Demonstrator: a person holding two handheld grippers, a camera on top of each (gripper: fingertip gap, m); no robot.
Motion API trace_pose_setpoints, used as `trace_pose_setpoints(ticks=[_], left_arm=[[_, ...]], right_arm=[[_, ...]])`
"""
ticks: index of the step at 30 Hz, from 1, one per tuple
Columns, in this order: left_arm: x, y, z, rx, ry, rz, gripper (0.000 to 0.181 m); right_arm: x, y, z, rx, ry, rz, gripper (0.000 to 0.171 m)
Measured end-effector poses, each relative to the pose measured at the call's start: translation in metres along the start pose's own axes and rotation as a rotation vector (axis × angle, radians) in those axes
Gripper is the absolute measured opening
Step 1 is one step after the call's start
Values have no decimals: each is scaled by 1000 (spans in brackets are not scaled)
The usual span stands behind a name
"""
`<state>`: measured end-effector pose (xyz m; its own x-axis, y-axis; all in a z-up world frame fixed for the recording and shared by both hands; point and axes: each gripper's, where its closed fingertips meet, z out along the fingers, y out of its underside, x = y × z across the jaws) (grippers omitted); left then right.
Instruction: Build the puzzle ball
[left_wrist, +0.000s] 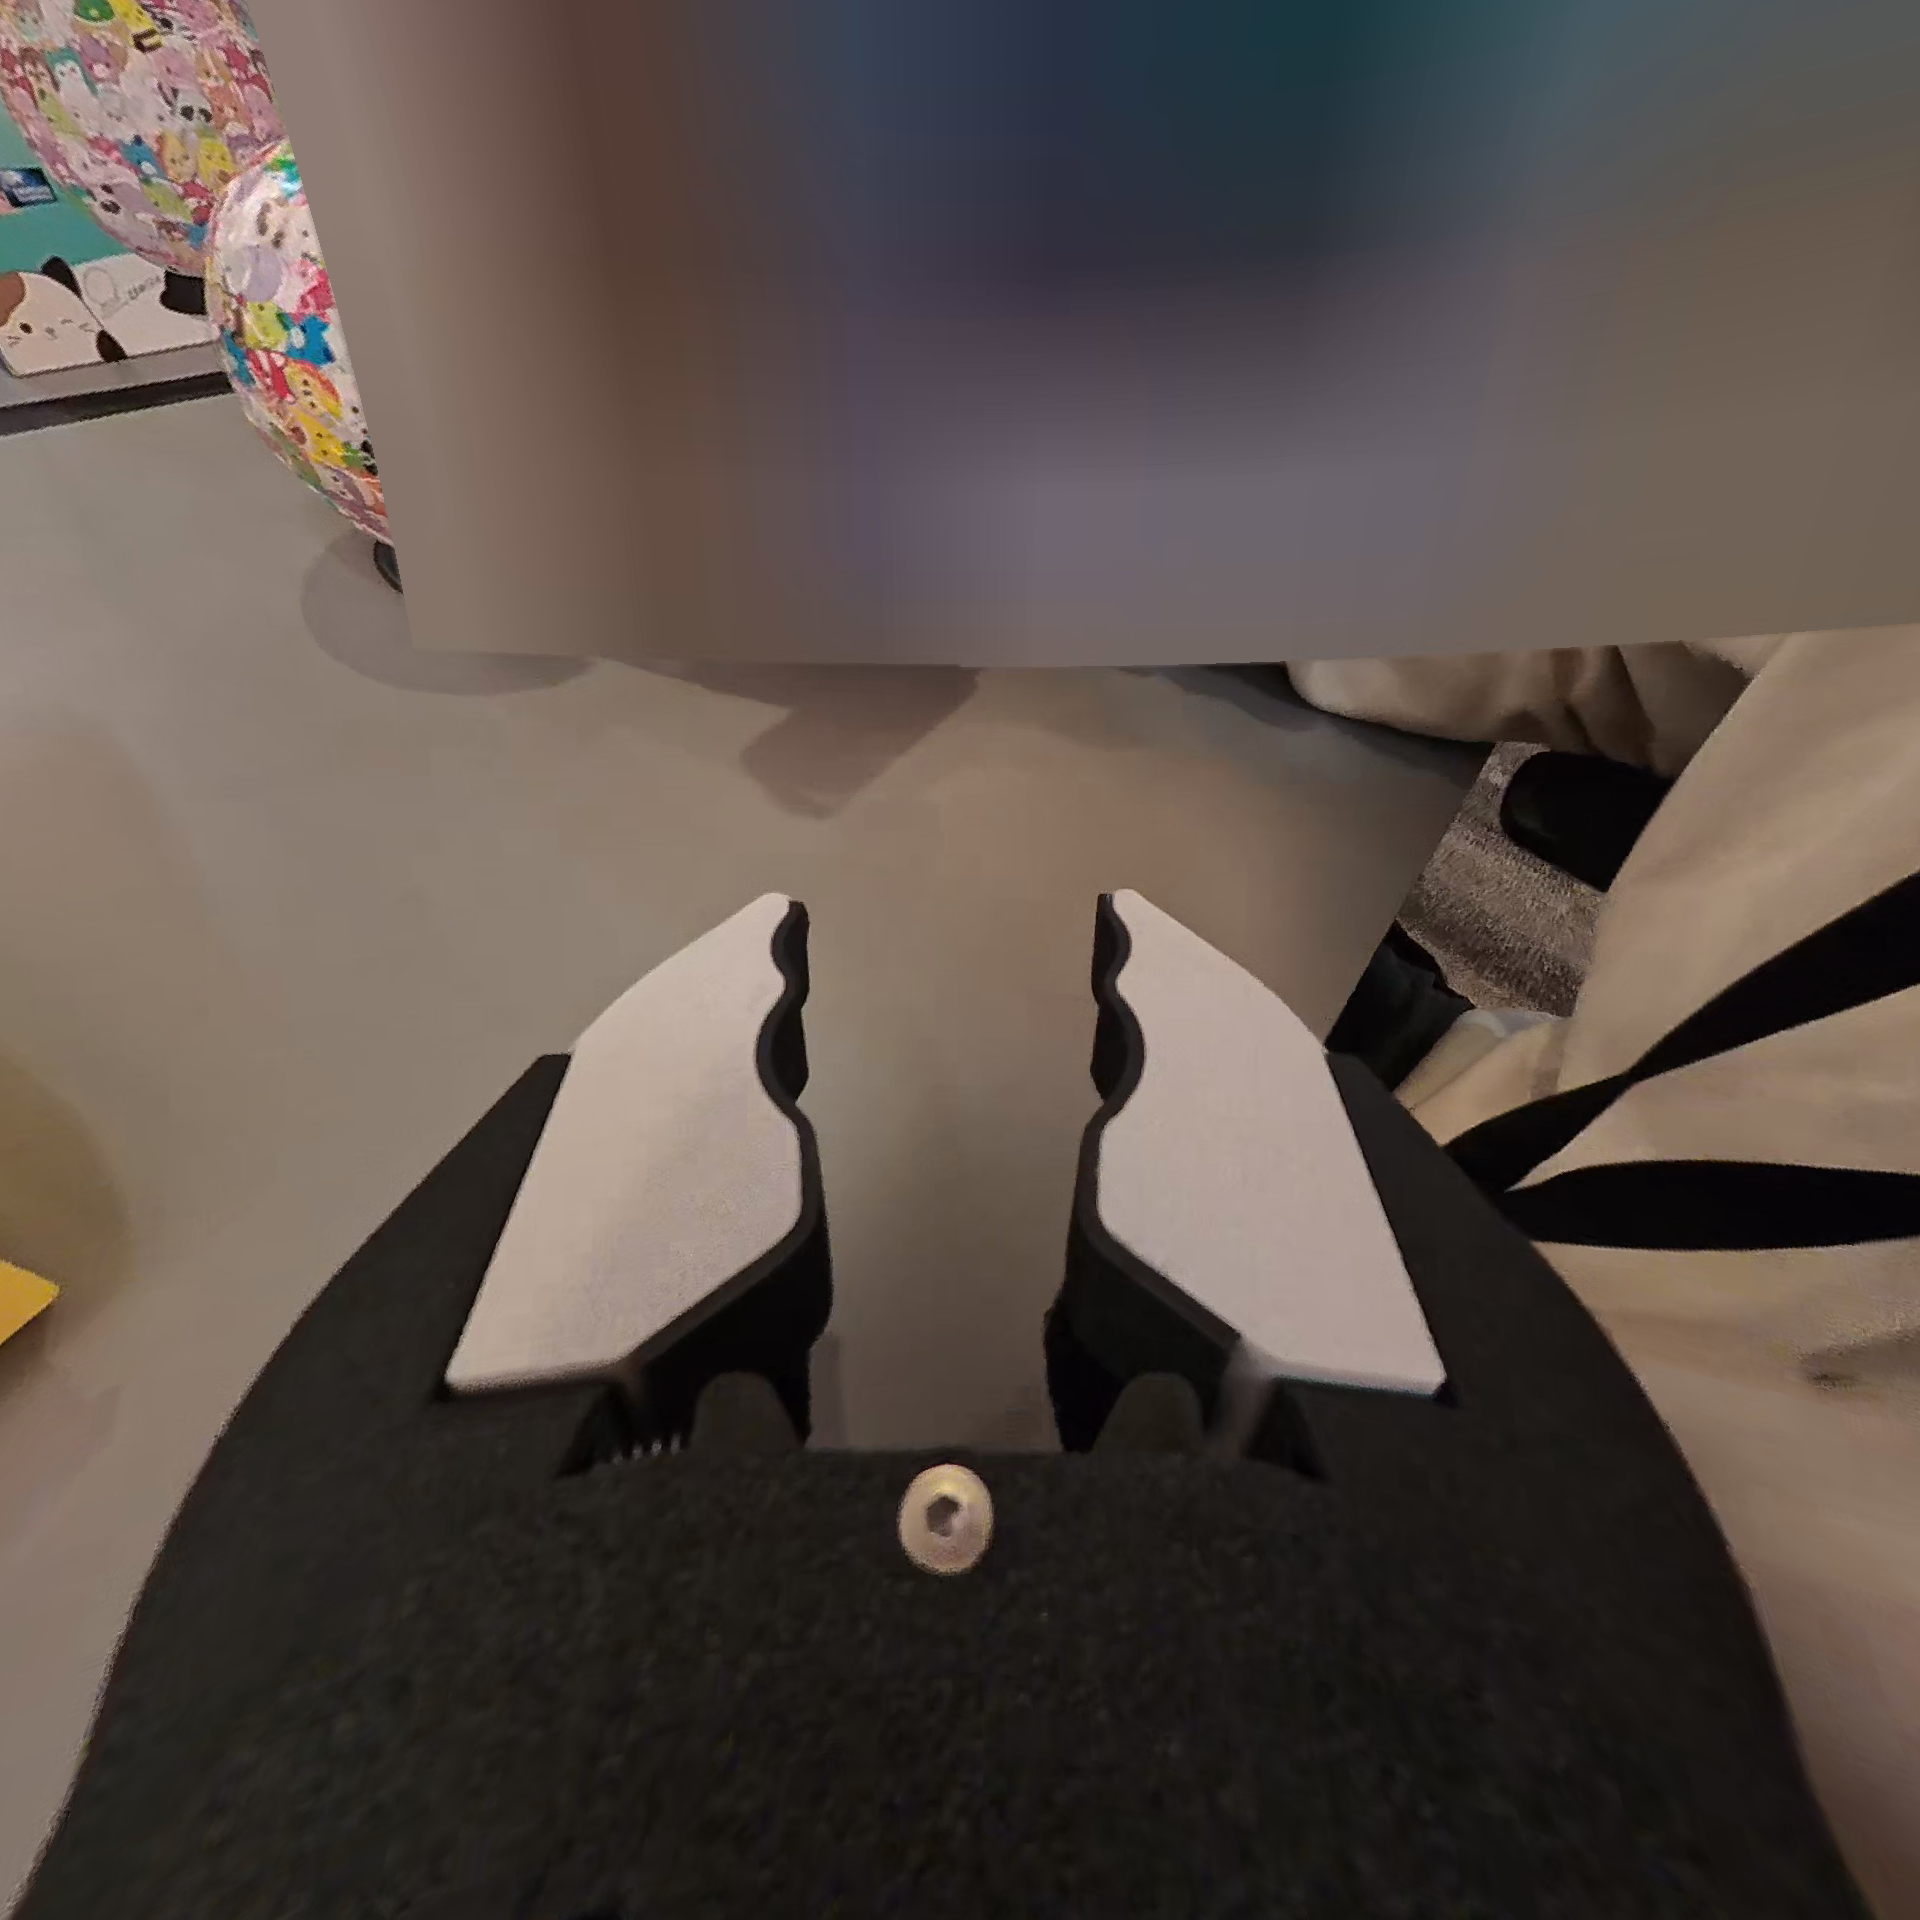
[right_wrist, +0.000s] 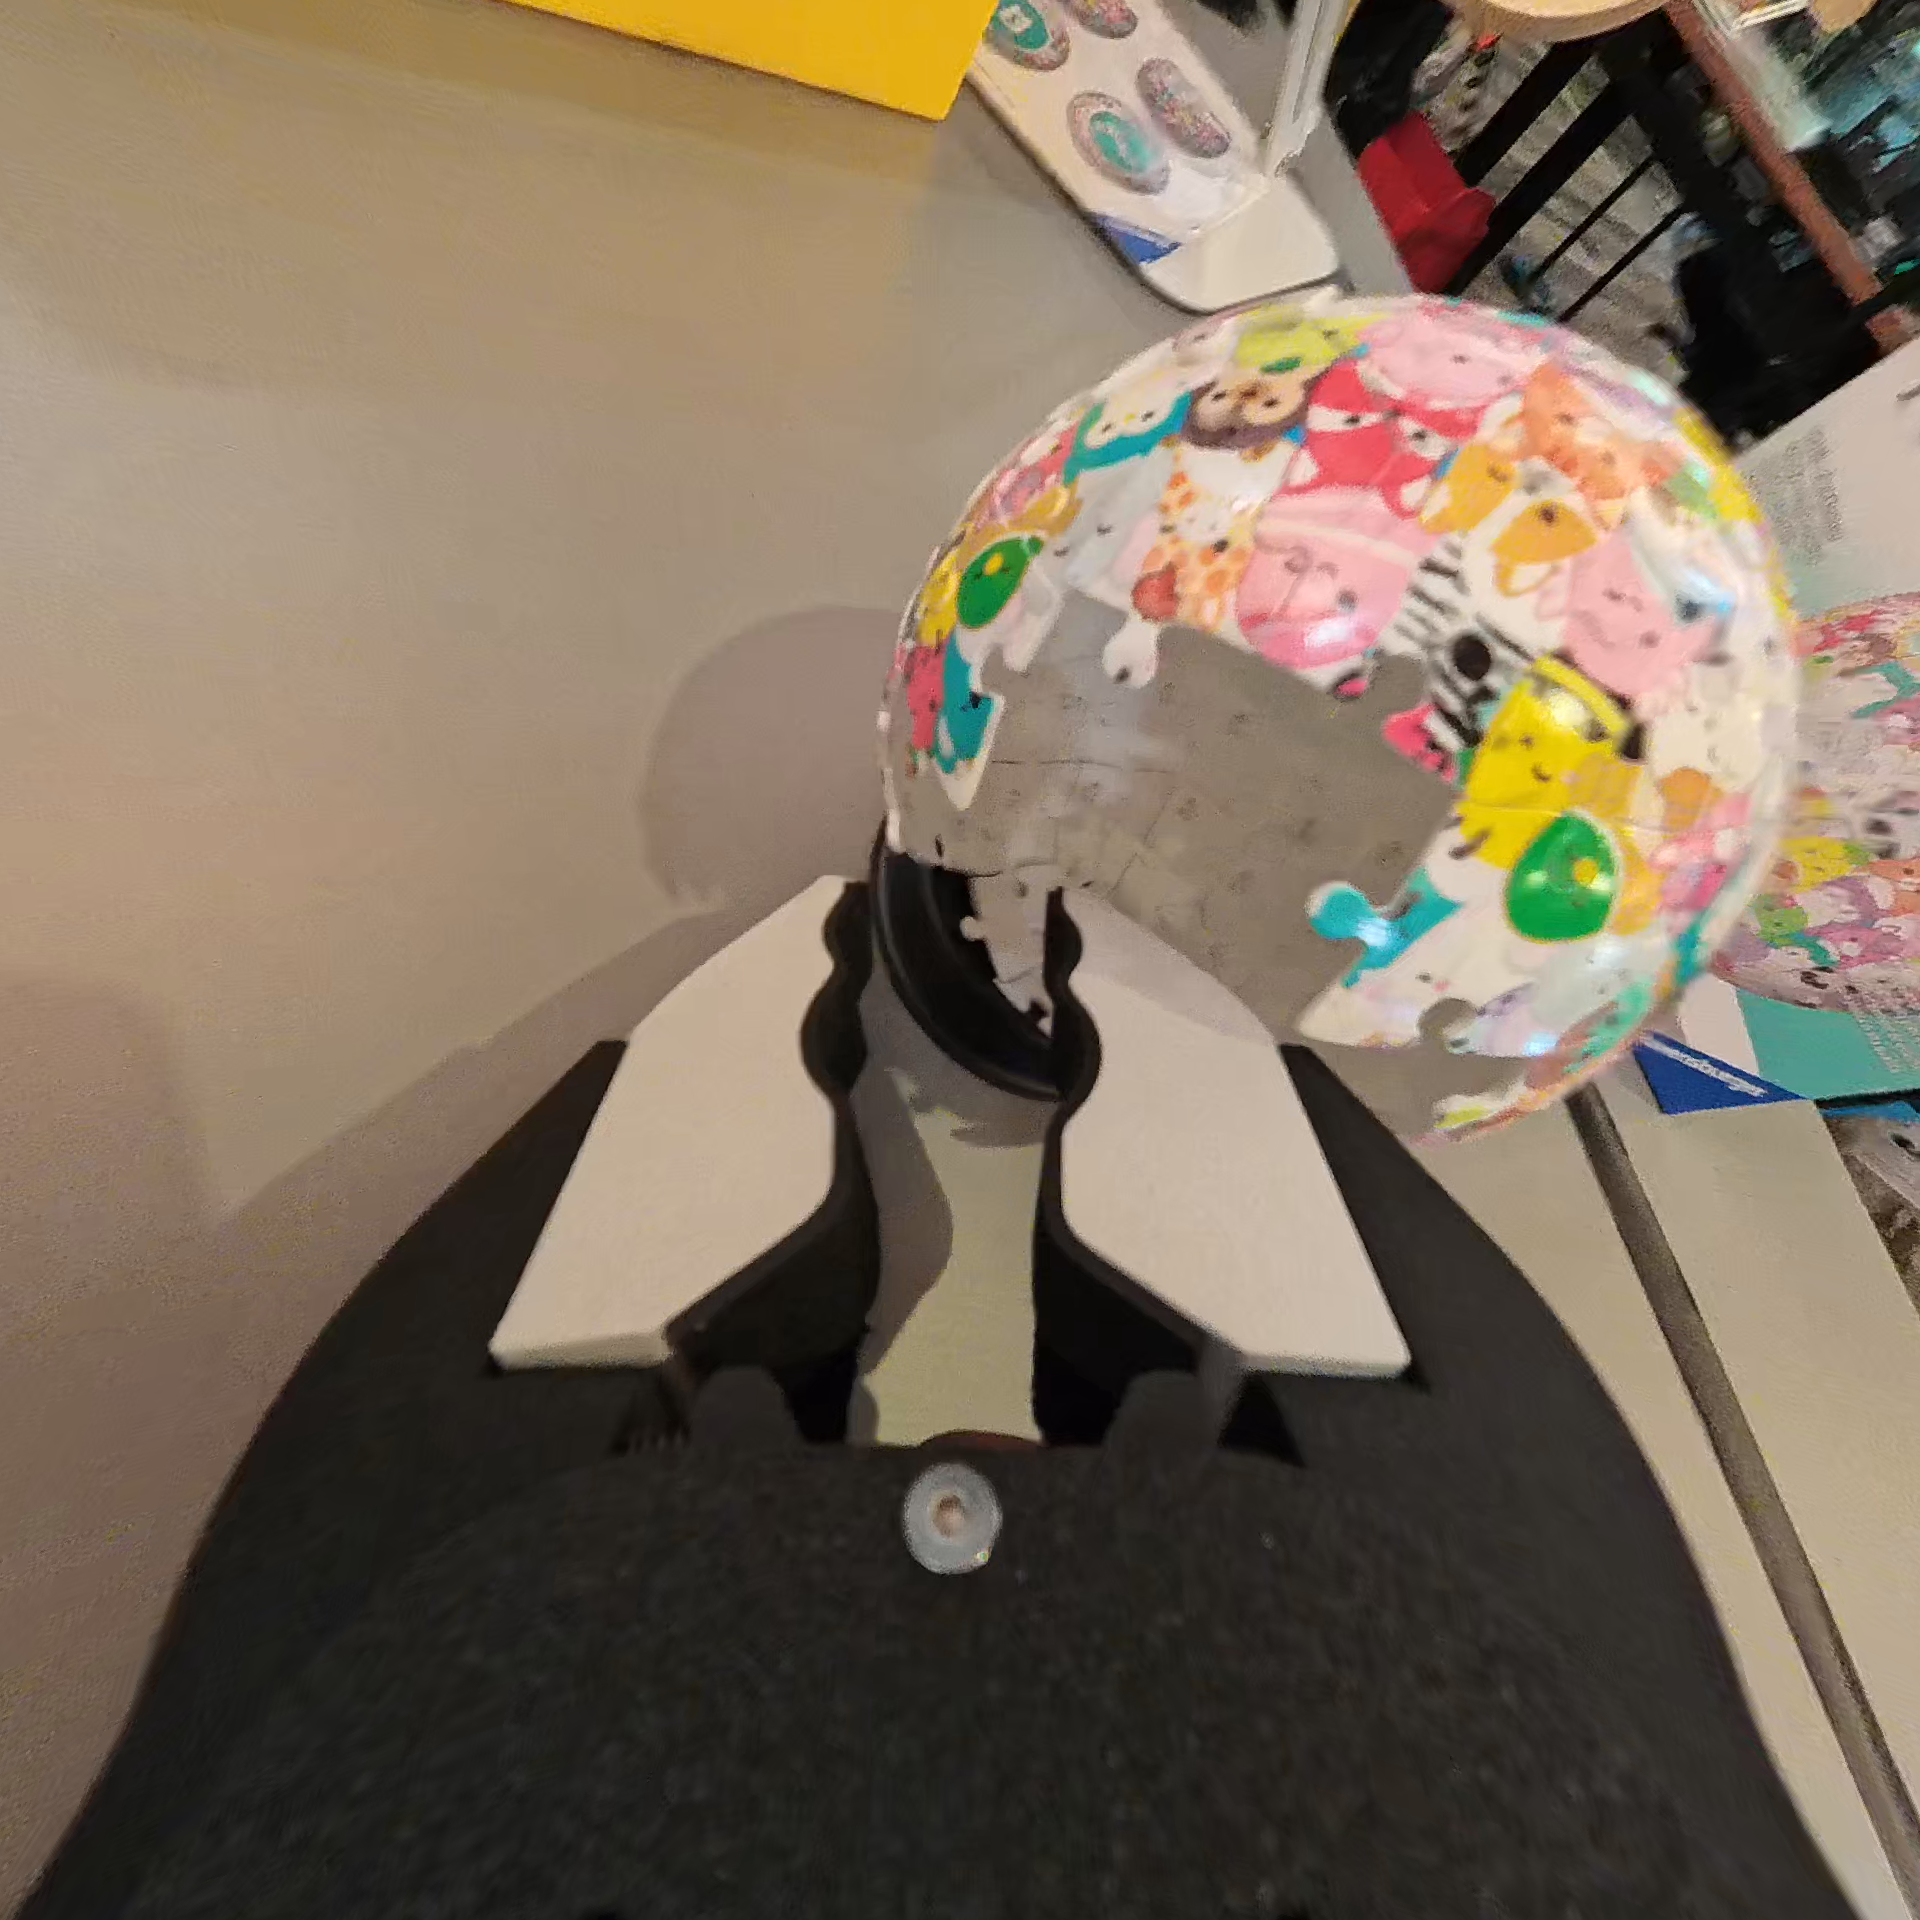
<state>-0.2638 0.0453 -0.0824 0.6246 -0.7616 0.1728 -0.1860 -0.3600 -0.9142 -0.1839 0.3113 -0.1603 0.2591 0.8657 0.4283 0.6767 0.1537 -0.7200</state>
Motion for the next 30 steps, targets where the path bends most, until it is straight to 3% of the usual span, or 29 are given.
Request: trace_pose_setpoints(ticks=[5,16,21,30], left_arm=[[-13,-1,-5,8,-12,-19,52],[-34,0,-14,19,-24,-70,52],[-34,-1,-15,24,-21,-70,52],[-32,-4,-17,29,-22,-68,53]], right_arm=[[-7,9,12,-73,-42,-24,48],[-8,15,21,-158,-50,36,45],[-11,17,23,-171,-88,99,34],[-10,17,24,-206,-94,145,34]])
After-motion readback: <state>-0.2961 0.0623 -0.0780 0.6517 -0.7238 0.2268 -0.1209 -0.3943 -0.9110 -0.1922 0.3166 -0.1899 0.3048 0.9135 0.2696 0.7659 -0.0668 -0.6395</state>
